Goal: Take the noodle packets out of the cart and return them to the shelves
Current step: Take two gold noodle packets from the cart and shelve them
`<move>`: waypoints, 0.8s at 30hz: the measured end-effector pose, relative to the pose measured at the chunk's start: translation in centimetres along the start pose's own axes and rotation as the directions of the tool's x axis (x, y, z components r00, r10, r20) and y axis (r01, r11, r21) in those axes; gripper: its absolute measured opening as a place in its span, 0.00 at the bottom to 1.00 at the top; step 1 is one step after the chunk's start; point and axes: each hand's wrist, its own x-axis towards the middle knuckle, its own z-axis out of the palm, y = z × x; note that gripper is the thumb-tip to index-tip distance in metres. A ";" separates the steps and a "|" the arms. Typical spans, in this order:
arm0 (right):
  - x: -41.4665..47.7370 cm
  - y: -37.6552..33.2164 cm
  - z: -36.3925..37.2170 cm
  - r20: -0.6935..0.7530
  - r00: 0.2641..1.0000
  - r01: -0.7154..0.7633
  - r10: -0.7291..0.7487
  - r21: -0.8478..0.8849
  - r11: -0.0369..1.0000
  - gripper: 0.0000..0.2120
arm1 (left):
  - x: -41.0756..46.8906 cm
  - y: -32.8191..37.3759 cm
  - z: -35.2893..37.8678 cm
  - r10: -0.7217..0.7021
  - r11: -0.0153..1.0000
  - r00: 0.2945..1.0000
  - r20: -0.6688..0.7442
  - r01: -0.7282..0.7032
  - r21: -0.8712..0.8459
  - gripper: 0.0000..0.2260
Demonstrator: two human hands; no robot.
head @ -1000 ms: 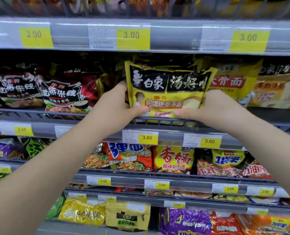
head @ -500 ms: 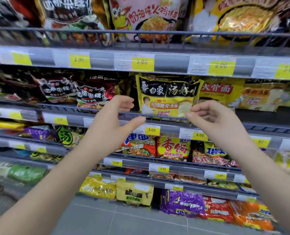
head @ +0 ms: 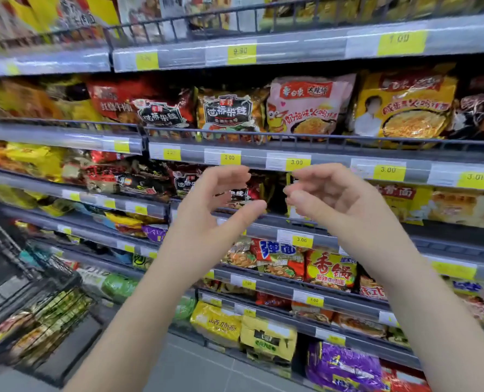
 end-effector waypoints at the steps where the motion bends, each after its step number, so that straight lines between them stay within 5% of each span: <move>1: 0.0 -0.2 0.8 0.038 0.999 0.004 -0.005 0.022 1.000 0.15 | -0.7 0.1 -0.9 -0.001 1.000 0.999 -0.033 0.000 -0.002 0.21; 15: 3.8 -0.5 16.6 0.438 0.889 0.003 -0.133 0.286 0.958 0.18 | -12.0 -2.2 -14.1 -0.085 0.985 0.851 -0.518 0.151 0.085 0.17; 24: 6.7 0.2 30.0 0.612 0.773 -0.031 -0.166 0.298 0.954 0.16 | -15.4 -6.9 -23.3 -0.100 0.976 0.738 -0.667 0.202 0.078 0.18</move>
